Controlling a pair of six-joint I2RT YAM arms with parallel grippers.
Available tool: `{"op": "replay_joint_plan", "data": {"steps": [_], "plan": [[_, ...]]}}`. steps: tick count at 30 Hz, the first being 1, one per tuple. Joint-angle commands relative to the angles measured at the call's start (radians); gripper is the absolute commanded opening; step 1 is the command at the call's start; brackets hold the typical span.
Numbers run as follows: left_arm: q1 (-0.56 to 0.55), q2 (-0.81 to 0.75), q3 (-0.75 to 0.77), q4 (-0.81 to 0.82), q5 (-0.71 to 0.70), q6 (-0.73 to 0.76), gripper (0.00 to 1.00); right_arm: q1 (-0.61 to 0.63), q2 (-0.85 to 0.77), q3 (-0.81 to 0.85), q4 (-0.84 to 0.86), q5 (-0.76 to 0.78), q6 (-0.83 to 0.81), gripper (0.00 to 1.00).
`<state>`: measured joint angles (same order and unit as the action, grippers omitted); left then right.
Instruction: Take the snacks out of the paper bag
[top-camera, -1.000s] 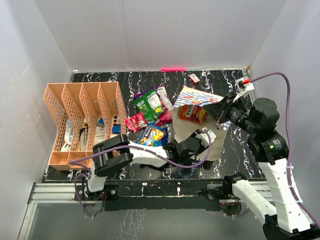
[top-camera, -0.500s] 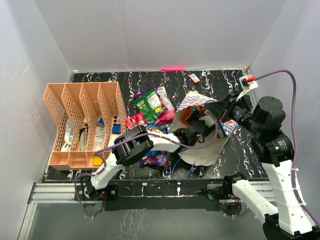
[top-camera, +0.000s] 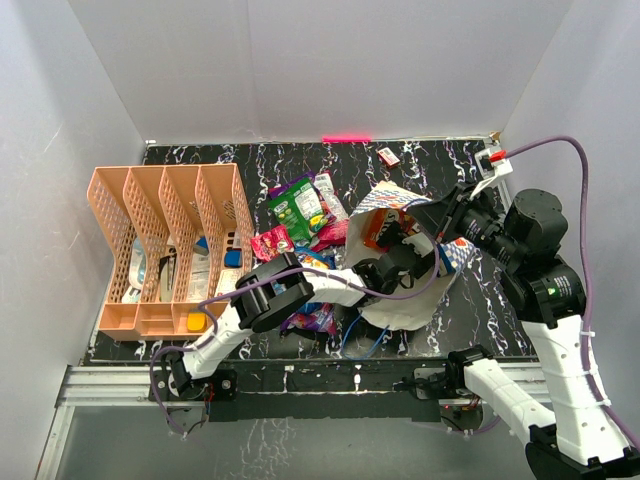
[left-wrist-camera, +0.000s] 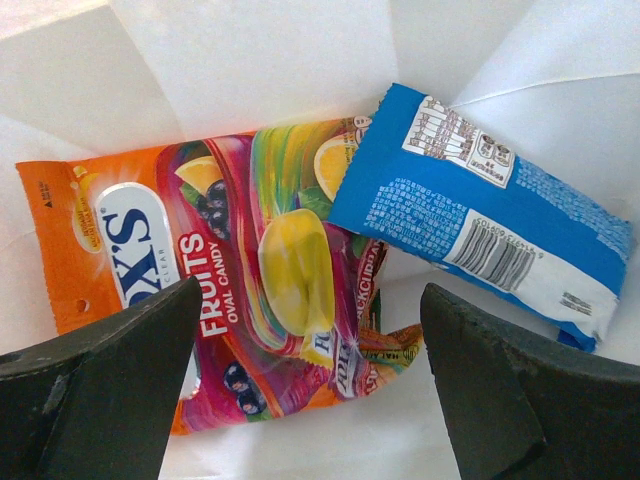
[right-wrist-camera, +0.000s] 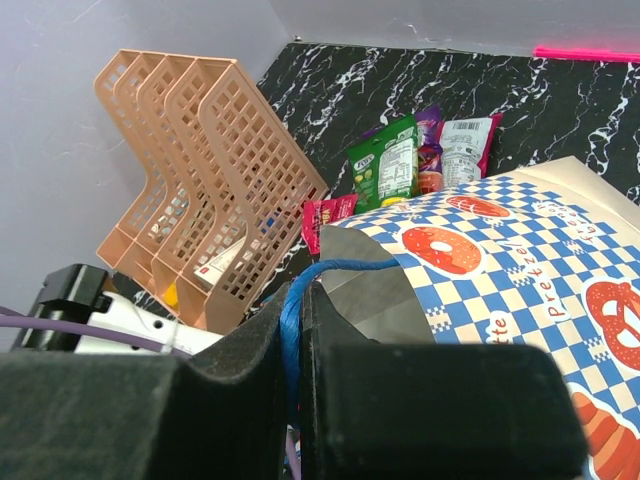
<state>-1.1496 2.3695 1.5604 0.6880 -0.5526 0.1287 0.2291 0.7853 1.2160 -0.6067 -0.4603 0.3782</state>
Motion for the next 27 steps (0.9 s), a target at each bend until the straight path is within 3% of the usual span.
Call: {"op": "replay_joint_plan", "data": {"steps": [1,5,8,12,18,22,27], "plan": [[-0.002,0.072,0.096,-0.038,-0.103,0.057,0.83,0.001,-0.008,0.047,0.039,-0.012,-0.003,0.08],[0.010,0.120,0.151,-0.049,-0.134,0.097,0.71,0.001,-0.010,0.061,0.025,-0.005,-0.003,0.08],[0.013,0.119,0.157,-0.046,-0.135,0.130,0.54,0.001,-0.014,0.069,0.015,0.002,-0.010,0.08],[0.013,0.058,0.132,-0.065,-0.101,0.118,0.28,0.002,-0.021,0.072,0.005,0.024,-0.021,0.08],[0.011,-0.072,0.067,-0.107,-0.006,0.050,0.06,0.002,-0.028,0.069,0.000,0.091,-0.044,0.08],[0.011,-0.176,0.018,-0.181,0.085,-0.013,0.00,0.000,-0.047,0.051,0.001,0.159,-0.059,0.08],[0.011,-0.314,-0.026,-0.321,0.150,-0.128,0.00,0.001,-0.064,0.046,0.011,0.204,-0.064,0.08]]}}
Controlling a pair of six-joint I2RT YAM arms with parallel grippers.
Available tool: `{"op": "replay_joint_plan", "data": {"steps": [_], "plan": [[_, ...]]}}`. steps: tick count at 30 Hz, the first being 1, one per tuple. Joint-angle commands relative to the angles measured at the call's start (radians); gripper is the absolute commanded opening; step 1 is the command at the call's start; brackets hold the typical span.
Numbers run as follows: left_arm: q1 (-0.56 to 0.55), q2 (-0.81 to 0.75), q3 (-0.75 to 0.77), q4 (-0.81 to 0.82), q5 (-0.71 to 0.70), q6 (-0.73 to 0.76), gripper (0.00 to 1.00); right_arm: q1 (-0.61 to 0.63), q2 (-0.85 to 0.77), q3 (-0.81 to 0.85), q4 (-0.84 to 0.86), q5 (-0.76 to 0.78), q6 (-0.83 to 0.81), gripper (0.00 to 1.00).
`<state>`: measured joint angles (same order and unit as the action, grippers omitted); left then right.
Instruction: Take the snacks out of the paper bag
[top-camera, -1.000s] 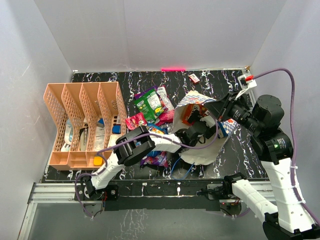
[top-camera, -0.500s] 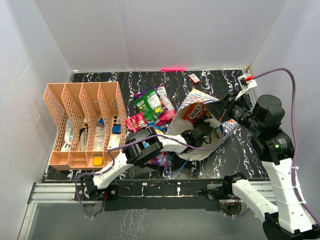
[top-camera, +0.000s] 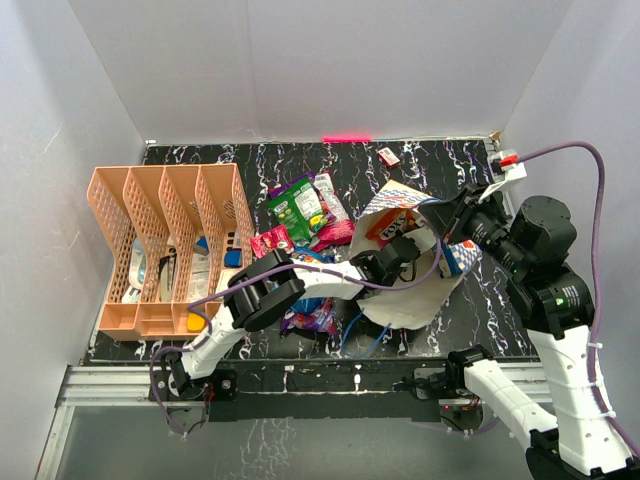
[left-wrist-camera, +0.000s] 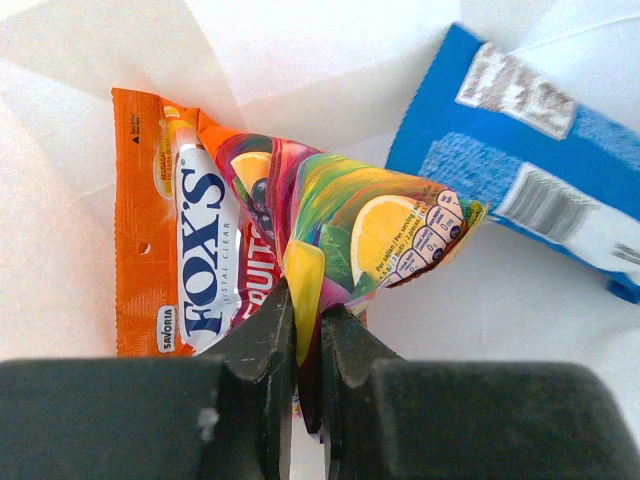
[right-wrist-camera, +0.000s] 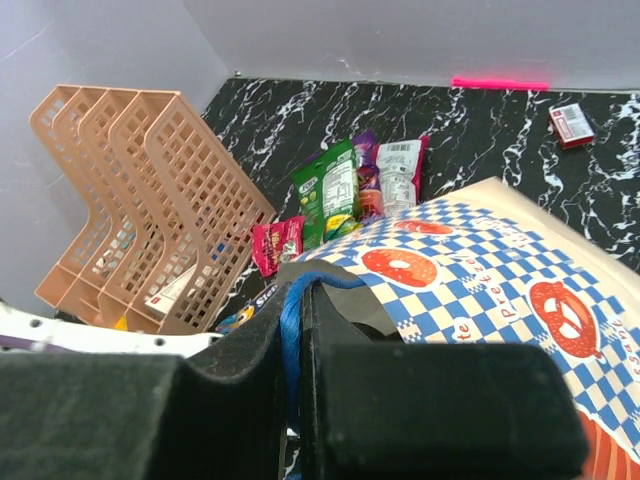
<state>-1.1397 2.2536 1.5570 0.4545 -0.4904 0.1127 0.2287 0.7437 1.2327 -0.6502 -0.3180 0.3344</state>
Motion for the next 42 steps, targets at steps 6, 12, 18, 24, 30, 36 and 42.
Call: {"op": "replay_joint_plan", "data": {"steps": [6,12,18,24,30,36,42], "plan": [[0.001,-0.356,-0.089,-0.201,0.310,-0.227,0.00,0.000,-0.032,0.025,0.052,0.122,-0.034,0.08],[0.001,-0.477,-0.127,-0.322,0.588,-0.270,0.00,0.002,-0.037,0.010,0.066,0.187,-0.008,0.08],[0.001,-0.616,-0.198,-0.364,0.715,-0.262,0.00,0.001,-0.033,0.001,0.070,0.211,0.009,0.08],[0.001,-0.637,-0.211,-0.409,0.623,-0.290,0.00,0.001,-0.034,0.010,0.070,0.214,0.014,0.08],[0.001,-0.641,-0.240,-0.396,0.641,-0.282,0.00,0.001,-0.036,0.061,0.046,0.269,0.012,0.08],[0.000,-0.735,-0.229,-0.405,0.575,-0.217,0.00,0.001,-0.063,0.064,0.051,0.237,-0.050,0.08],[0.000,-0.782,-0.072,-0.456,0.519,-0.157,0.00,0.001,-0.172,-0.125,0.154,0.126,-0.060,0.08]]}}
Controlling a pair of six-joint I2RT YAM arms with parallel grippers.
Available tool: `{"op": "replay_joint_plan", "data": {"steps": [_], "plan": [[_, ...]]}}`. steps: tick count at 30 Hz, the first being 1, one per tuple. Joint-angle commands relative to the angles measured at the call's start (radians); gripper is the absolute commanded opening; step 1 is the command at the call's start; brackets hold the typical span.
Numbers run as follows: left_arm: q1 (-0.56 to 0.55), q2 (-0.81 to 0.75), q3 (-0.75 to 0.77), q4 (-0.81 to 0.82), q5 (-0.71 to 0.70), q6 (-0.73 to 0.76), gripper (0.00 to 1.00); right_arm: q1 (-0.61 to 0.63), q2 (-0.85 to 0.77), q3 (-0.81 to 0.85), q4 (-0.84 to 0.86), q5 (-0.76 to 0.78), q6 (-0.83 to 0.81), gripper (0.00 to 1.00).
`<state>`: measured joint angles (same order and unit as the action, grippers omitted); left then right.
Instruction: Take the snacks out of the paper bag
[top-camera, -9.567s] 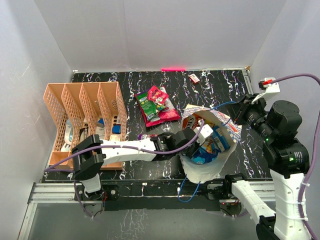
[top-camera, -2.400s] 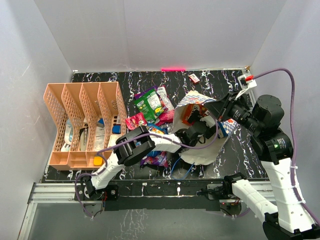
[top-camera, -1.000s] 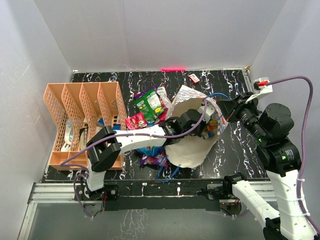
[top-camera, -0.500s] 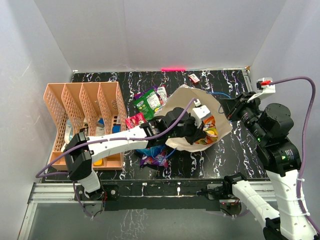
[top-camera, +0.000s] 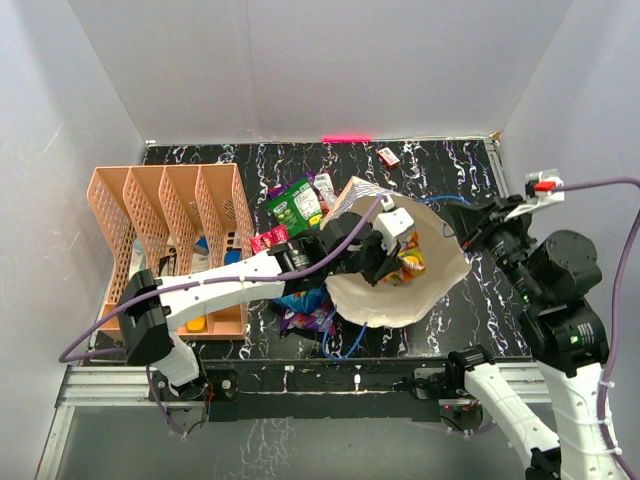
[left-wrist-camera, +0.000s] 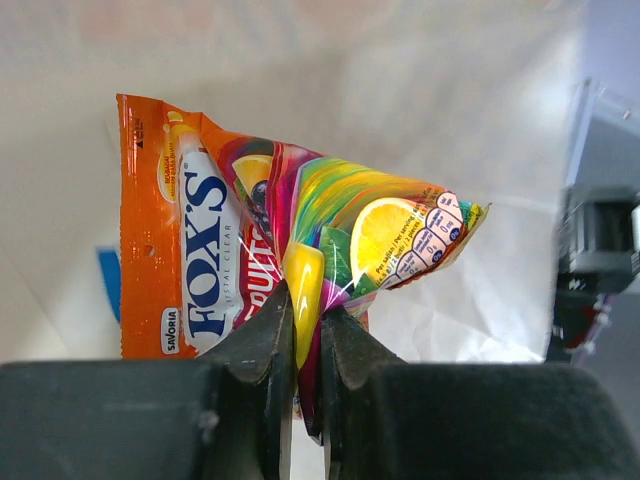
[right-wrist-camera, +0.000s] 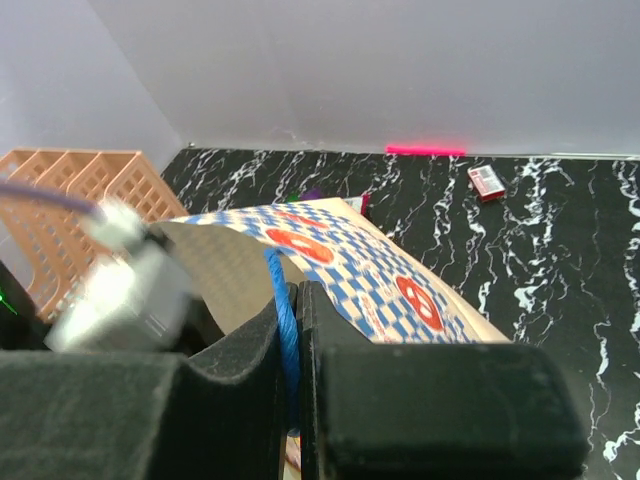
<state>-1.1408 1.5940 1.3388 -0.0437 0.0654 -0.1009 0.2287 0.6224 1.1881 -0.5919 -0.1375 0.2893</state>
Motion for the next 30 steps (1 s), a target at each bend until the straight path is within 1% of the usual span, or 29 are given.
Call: {"op": "replay_joint_plan", "data": {"steps": [1,4,7,10,12,14,17,20,22,24,26,28,30], "plan": [[0.001,-0.126,0.167,0.031,-0.024,0.064,0.00,0.001,-0.053,-0.088,0.086,-0.035,-0.010,0.08],[0.001,-0.154,0.197,0.007,0.036,0.078,0.00,0.001,-0.032,-0.055,0.011,0.062,-0.010,0.08],[0.001,-0.216,0.187,0.003,0.134,0.130,0.00,0.001,-0.020,0.014,-0.047,0.141,-0.036,0.08],[0.001,-0.337,0.149,0.027,0.209,0.169,0.00,0.001,-0.045,0.046,-0.047,0.214,-0.074,0.08],[0.001,-0.410,0.126,0.045,0.229,0.178,0.00,0.001,-0.063,0.058,-0.039,0.271,-0.090,0.08],[0.001,-0.470,0.123,0.046,0.197,0.183,0.00,0.001,-0.073,0.071,-0.035,0.312,-0.111,0.08],[0.001,-0.534,0.151,0.001,0.081,0.205,0.00,0.001,-0.075,0.088,-0.025,0.378,-0.147,0.08],[0.001,-0.557,0.165,-0.065,-0.113,0.246,0.00,0.001,-0.069,0.099,0.012,0.440,-0.195,0.08],[0.001,-0.549,0.164,-0.105,-0.304,0.244,0.00,0.001,-0.045,0.126,0.025,0.494,-0.212,0.08],[0.001,-0.521,0.158,-0.147,-0.534,0.218,0.00,0.001,-0.013,0.167,0.038,0.536,-0.223,0.08],[0.002,-0.482,0.147,-0.211,-0.706,0.208,0.00,0.001,0.013,0.177,0.076,0.552,-0.263,0.08],[0.004,-0.449,0.113,-0.251,-0.784,0.200,0.00,0.000,0.040,0.177,0.110,0.554,-0.322,0.08],[0.005,-0.432,0.064,-0.258,-0.796,0.189,0.00,0.002,0.067,0.185,0.129,0.557,-0.382,0.08]]}}
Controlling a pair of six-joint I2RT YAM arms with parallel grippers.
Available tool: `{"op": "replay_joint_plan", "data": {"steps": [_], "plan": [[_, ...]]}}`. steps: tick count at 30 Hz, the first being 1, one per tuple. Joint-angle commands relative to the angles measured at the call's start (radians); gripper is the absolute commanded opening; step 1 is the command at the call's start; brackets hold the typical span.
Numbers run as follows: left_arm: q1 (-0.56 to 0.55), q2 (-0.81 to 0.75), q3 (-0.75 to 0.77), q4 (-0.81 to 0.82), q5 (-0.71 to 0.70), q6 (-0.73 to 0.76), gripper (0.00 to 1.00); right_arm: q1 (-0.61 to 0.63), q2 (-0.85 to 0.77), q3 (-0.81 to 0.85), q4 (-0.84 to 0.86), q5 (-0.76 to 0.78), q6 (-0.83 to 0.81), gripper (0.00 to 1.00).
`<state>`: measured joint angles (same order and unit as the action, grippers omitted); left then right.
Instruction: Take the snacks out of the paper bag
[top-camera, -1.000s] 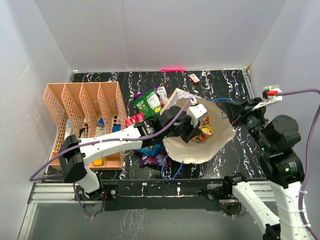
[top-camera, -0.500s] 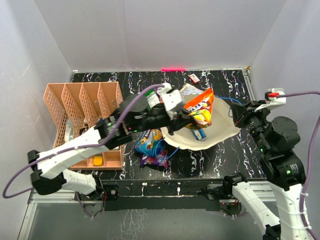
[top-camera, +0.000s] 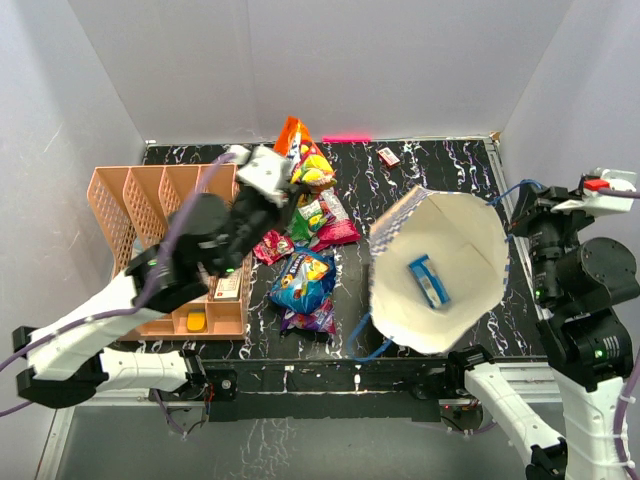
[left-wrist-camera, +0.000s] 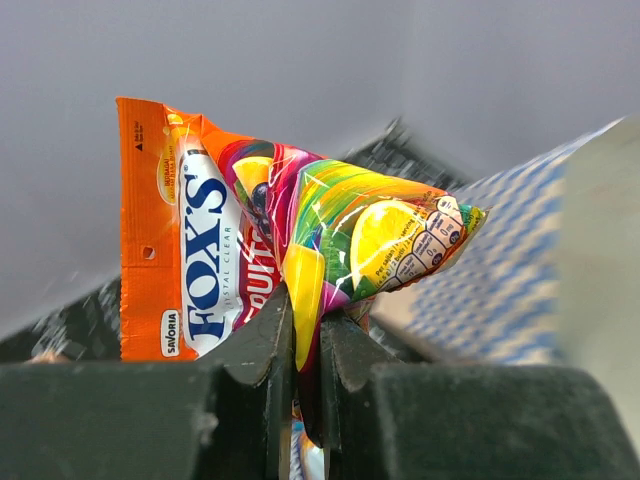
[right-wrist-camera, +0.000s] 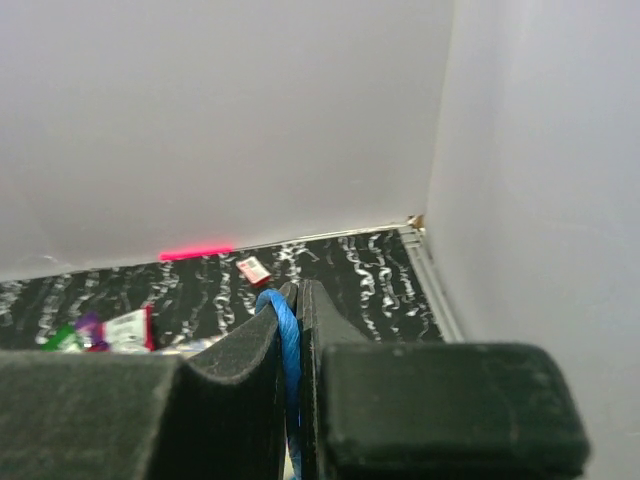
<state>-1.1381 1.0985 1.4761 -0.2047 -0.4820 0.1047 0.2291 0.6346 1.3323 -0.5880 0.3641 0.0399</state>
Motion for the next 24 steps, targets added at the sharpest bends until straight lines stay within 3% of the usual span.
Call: {"op": "replay_joint_plan", "data": {"steps": [1,7,10,14,21,24], "plan": [[0.005,0.066,-0.100,-0.091,-0.247,-0.023,0.00,0.000,0.064,0.043,0.141,0.064,-0.192,0.08],[0.050,0.074,-0.202,-0.092,-0.198,-0.083,0.00,0.001,0.116,0.056,0.228,0.162,-0.453,0.08],[0.073,0.091,-0.232,-0.107,-0.187,-0.088,0.00,0.001,0.111,0.034,0.276,0.176,-0.501,0.08],[0.098,0.125,-0.262,-0.166,-0.150,-0.126,0.00,0.001,0.059,-0.023,0.228,0.034,-0.387,0.08],[0.103,0.212,-0.313,-0.214,-0.010,-0.151,0.00,0.001,-0.049,-0.210,0.109,-0.363,-0.148,0.08],[0.104,0.241,-0.315,-0.238,0.041,-0.162,0.00,0.001,-0.040,-0.224,0.035,-0.393,-0.073,0.08]]}}
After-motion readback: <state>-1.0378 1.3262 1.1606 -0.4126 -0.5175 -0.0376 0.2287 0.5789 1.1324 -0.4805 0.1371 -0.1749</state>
